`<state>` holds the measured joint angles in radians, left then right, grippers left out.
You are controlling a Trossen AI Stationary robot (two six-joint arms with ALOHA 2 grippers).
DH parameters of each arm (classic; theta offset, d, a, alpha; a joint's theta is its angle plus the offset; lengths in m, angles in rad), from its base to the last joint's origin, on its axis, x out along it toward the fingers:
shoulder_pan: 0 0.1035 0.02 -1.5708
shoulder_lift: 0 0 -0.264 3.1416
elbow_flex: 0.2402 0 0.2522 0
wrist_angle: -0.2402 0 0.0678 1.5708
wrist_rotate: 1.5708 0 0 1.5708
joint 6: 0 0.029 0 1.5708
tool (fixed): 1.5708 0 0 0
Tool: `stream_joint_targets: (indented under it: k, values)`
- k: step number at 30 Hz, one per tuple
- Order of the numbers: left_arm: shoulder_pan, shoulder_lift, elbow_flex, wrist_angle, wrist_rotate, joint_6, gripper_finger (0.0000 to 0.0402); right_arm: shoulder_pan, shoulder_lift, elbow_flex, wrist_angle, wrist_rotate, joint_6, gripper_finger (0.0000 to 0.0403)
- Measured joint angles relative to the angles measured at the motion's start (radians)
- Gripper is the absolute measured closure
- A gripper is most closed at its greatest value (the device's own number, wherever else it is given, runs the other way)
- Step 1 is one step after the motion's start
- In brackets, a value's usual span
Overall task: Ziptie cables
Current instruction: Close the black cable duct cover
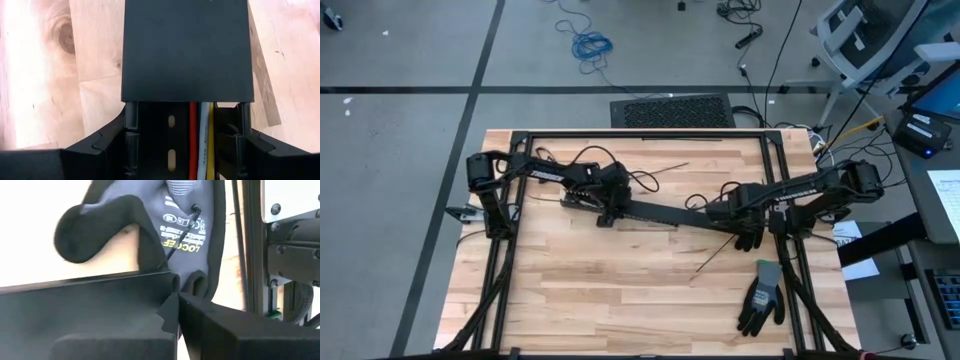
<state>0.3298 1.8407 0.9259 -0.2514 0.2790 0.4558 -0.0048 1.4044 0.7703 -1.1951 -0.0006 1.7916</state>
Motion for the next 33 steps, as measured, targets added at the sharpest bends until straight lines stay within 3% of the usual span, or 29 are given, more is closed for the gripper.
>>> stream_joint_targets:
  k: [9, 13, 19, 29, 33]
  values:
    - [0.000, 0.001, -0.001, 0.027, 0.000, -0.005, 0.0151, 0.000, -0.003, 0.090, 0.117, 0.093, -0.030, 0.0403]
    - [-0.001, 0.001, 0.000, 0.022, 0.000, -0.005, 0.0151, 0.000, -0.002, 0.093, 0.067, 0.119, -0.042, 0.0403]
    - [0.017, 0.000, 0.004, -0.010, -0.010, -0.004, 0.0151, 0.028, -0.031, 0.104, -0.041, 0.183, 0.050, 0.0403]
    - [0.075, -0.003, 0.006, -0.097, -0.012, 0.007, 0.0151, 0.060, -0.038, 0.103, -0.161, 0.185, 0.183, 0.0403]
    - [0.076, -0.004, 0.007, -0.120, -0.019, 0.034, 0.0151, 0.059, -0.032, 0.076, -0.167, 0.259, 0.319, 0.0403]
